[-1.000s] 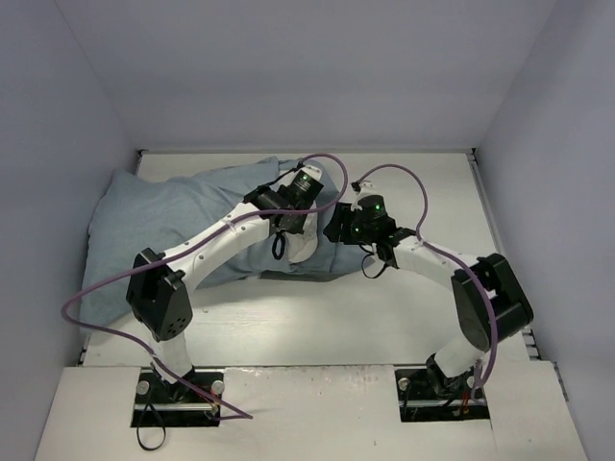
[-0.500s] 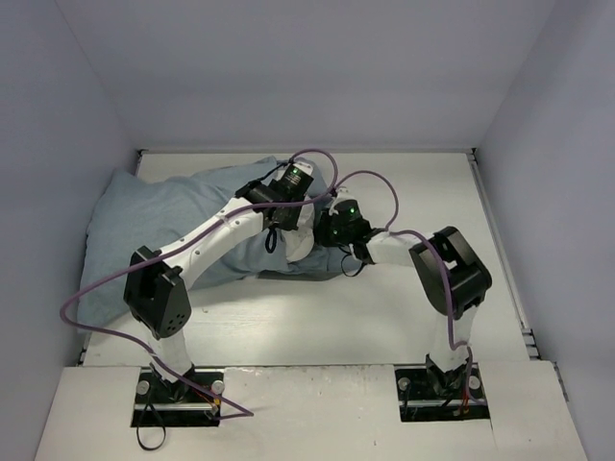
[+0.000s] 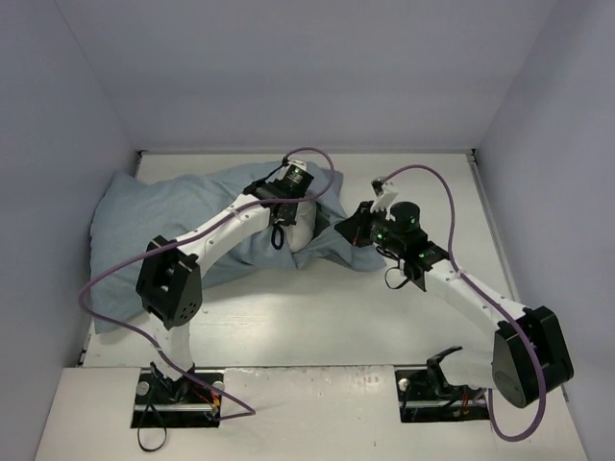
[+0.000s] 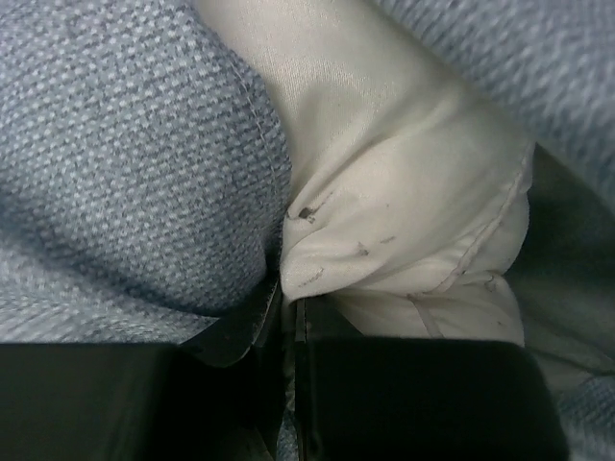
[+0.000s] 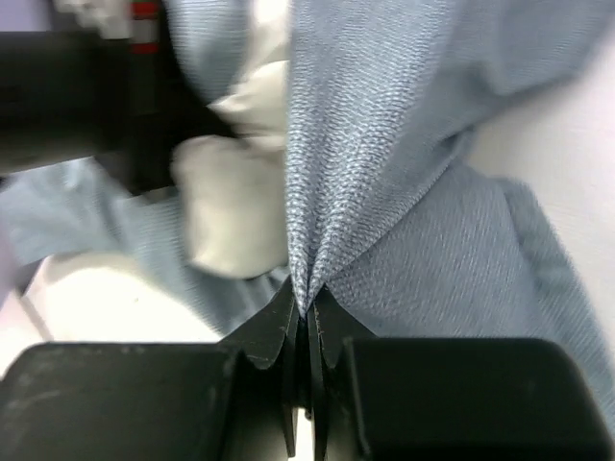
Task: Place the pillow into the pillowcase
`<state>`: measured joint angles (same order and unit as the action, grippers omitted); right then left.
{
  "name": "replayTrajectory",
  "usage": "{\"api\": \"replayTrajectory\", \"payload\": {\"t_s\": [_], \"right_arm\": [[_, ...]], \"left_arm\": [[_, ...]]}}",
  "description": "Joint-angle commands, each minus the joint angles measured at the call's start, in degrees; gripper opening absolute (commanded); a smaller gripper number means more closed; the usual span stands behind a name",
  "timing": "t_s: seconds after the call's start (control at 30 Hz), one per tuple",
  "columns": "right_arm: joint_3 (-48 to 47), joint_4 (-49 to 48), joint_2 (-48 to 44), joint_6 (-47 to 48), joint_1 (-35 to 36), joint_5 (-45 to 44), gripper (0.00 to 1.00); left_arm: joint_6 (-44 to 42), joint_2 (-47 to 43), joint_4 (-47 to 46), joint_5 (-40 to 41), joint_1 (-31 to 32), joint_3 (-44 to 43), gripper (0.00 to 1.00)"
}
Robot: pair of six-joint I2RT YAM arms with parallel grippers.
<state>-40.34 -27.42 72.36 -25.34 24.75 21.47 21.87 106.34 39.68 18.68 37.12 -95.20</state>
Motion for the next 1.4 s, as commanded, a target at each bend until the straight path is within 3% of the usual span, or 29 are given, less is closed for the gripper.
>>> {"api": "replayTrajectory", "payload": {"t_s": [0.0,0.33,0.47,0.53,0.57,0.6,0.7,0.8,0.87,0.93,0.97,1.0,1.03,1.23,1.37], "right_arm": [[-3.51,-1.32,-1.26,-0.41,-0.94,7.07,0.0],[-9.76,-6.07,-3.8,-4.98,0.74,20.09,0.0],[-6.52,4.11,-7.65,0.54,0.74,7.65,0.0],[-3.1,9.21,-9.16,0.12,0.56,-5.61,0.02],[-2.12,10.44,-10.3,-0.93,0.47,-9.48,0.08],[-1.33,12.02,-10.83,-1.55,0.3,-14.65,0.27],[-1.49,12.65,-10.92,-0.68,0.38,-16.11,0.66],[-4.66,13.27,-9.87,-0.41,1.78,-16.29,0.78],[-6.06,13.27,-9.52,-0.67,3.02,-18.57,0.77],[-6.68,13.36,-8.55,-1.28,4.07,-19.53,0.58],[-7.03,13.53,-7.5,-1.72,4.34,-19.63,0.44],[-7.3,13.53,-6.8,-2.08,4.77,-19.45,0.08],[-7.73,13.45,-5.83,-2.34,5.21,-19.54,0.0],[-11.87,13.53,2.6,-2.52,8.38,-18.14,0.01],[-11.61,13.36,6.64,-2.7,10.84,-18.04,0.13]], "left_arm": [[1.77,1.15,-2.58,7.07,-1.0,-0.79,0.0],[6.79,-1.14,-23.14,1.72,0.58,10.64,0.0],[3.19,-1.93,-25.53,-2.15,2.51,7.75,0.0],[0.56,-4.65,-25.79,-3.29,2.6,7.31,0.0],[-0.33,-5.53,-25.79,-4.08,2.6,7.31,0.0],[-1.47,-6.93,-25.62,-4.7,2.69,7.31,0.0],[-2.79,-7.56,-23.52,-4.27,2.6,7.05,0.0],[-2.8,-7.29,-21.4,-4.09,2.6,7.04,0.0],[-2.71,-7.03,-21.23,-4.96,2.6,7.31,0.0],[-2.71,-6.59,-20.44,-4.97,2.6,7.13,0.0],[-2.71,-6.33,-20.17,-4.88,2.6,6.96,0.0],[-2.71,-5.89,-19.82,-4.53,2.6,6.78,0.0],[-2.79,-5.45,-18.77,-3.22,2.6,6.43,0.0],[-3.67,-2.9,-15.07,0.83,2.51,4.32,0.0],[-3.85,-1.85,-14.11,1.1,2.51,3.27,0.0]]}}
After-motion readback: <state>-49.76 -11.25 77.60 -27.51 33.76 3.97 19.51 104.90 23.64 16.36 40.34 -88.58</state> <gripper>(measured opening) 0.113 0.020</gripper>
